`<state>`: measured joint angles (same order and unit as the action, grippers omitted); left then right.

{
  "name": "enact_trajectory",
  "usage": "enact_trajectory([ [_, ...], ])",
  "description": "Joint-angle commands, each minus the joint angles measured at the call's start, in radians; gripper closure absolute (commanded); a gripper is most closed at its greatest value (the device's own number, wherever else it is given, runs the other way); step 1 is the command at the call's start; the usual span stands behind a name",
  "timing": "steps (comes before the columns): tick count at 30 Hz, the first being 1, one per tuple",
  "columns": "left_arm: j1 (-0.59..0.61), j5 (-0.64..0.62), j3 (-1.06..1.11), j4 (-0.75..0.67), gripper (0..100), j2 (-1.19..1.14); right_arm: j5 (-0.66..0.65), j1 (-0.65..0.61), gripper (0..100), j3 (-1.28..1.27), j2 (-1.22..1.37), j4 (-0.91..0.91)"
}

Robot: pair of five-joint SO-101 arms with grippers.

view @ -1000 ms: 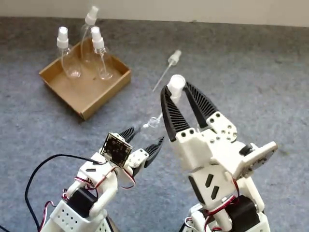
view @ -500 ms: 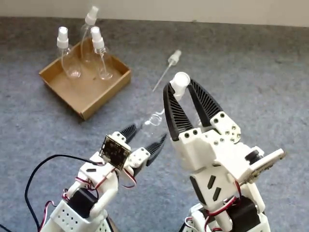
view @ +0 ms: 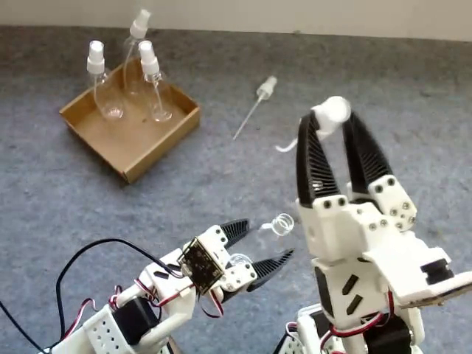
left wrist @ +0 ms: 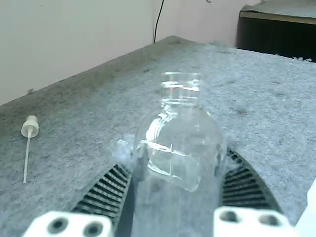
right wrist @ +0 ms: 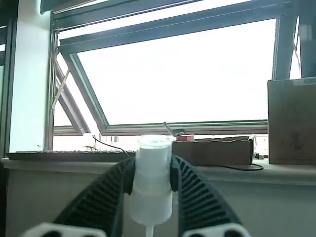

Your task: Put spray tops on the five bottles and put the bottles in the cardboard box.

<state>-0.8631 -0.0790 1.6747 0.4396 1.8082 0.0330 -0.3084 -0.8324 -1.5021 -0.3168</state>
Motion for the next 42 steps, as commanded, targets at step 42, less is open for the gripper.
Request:
enact_trajectory([
  [42, 0.206, 0.0, 0.019, -0.028, 97, 0.019, -0.012, -0.143, 99.1, 0.14, 0.001, -0.193],
])
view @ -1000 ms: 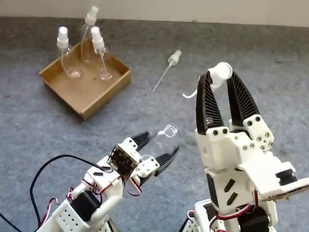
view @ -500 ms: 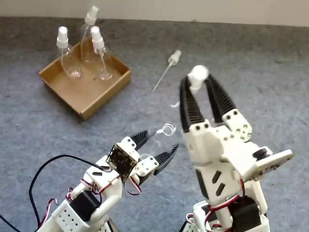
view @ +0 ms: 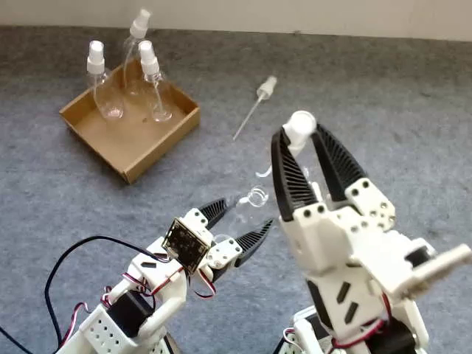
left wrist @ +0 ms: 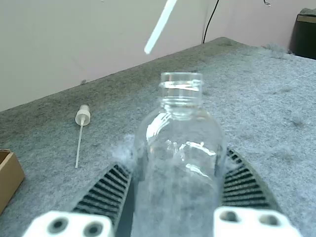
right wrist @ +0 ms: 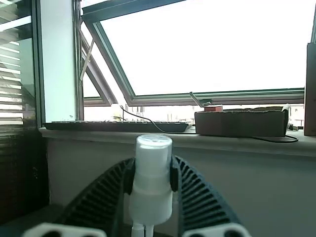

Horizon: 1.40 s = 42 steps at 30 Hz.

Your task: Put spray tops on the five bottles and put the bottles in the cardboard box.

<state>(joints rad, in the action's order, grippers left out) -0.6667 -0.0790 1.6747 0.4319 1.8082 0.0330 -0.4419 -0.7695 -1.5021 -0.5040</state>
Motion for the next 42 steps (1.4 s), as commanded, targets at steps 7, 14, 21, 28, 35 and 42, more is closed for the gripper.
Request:
enact_trajectory([
  [7, 0.01, 0.0, 0.019, -0.02, 97, 0.019, -0.012, -0.01, 99.1, 0.079, 0.001, -0.007],
  [14, 0.012, 0.0, 0.019, -0.02, 97, 0.019, -0.012, -0.01, 99.1, 0.087, -0.001, -0.127],
  [21, 0.012, 0.0, 0.019, -0.02, 97, 0.019, -0.012, -0.01, 99.1, 0.082, -0.001, -0.134],
  [28, 0.012, 0.0, 0.019, -0.02, 97, 0.019, -0.012, -0.01, 99.1, 0.077, -0.001, -0.134],
  [35, 0.012, 0.0, 0.019, -0.02, 97, 0.018, -0.012, -0.01, 99.1, 0.085, -0.001, -0.134],
  [42, 0.012, 0.0, 0.019, -0.02, 97, 0.018, -0.012, -0.01, 99.1, 0.087, -0.001, -0.134],
])
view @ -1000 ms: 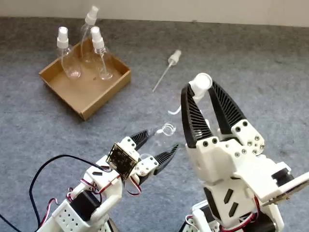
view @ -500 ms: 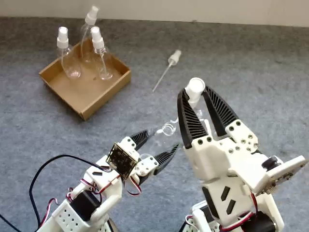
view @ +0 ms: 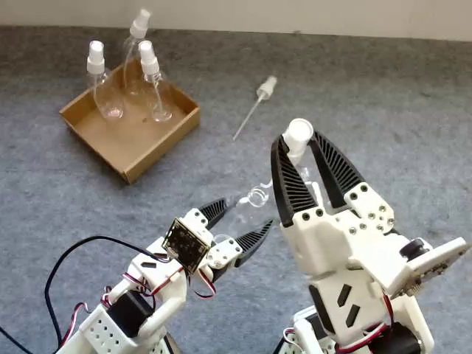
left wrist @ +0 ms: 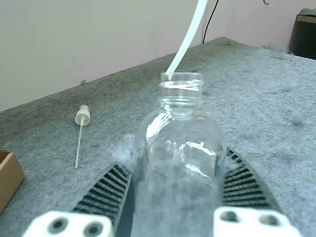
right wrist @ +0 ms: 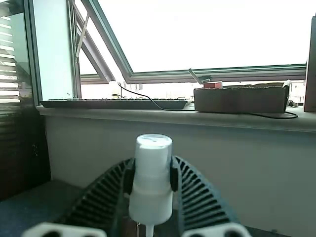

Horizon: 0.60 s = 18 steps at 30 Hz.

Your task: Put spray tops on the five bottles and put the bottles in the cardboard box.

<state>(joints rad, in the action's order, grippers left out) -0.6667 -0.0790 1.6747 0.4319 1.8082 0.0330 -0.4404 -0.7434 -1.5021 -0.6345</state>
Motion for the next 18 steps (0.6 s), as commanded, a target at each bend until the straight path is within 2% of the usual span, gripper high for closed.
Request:
enact_trajectory([
  [1, 0.012, 0.0, 0.019, -0.02, 97, 0.018, -0.012, -0.012, 99.1, 0.062, -0.001, -0.004],
  [18, 0.012, 0.0, 0.019, -0.018, 97, 0.016, -0.012, -0.012, 99.1, 0.117, -0.001, -0.007],
])
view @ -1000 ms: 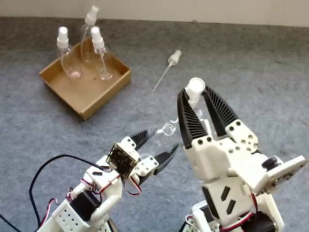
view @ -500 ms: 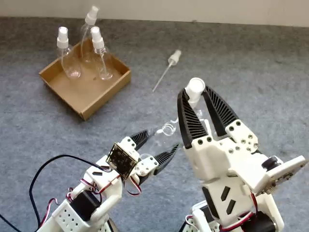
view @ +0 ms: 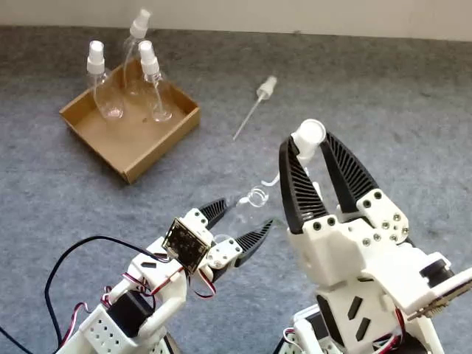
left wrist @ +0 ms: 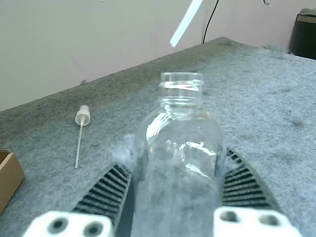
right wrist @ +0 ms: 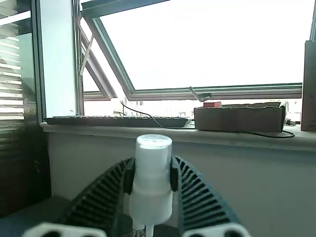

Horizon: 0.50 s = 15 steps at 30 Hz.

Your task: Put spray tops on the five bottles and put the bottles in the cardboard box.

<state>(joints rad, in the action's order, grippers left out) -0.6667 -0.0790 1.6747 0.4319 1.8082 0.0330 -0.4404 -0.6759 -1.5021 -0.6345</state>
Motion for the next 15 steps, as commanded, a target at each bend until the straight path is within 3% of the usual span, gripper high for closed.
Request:
enact_trajectory([
  [1, 0.012, 0.0, 0.019, -0.018, 97, 0.016, -0.011, -0.012, 99.1, 0.045, -0.001, -0.008],
  [7, 0.012, 0.0, 0.019, -0.018, 97, 0.016, -0.006, -0.016, 99.1, 0.05, -0.001, -0.148],
  [15, 0.012, 0.0, 0.019, -0.018, 97, 0.016, -0.006, -0.016, 99.1, 0.013, 0.001, -0.151],
])
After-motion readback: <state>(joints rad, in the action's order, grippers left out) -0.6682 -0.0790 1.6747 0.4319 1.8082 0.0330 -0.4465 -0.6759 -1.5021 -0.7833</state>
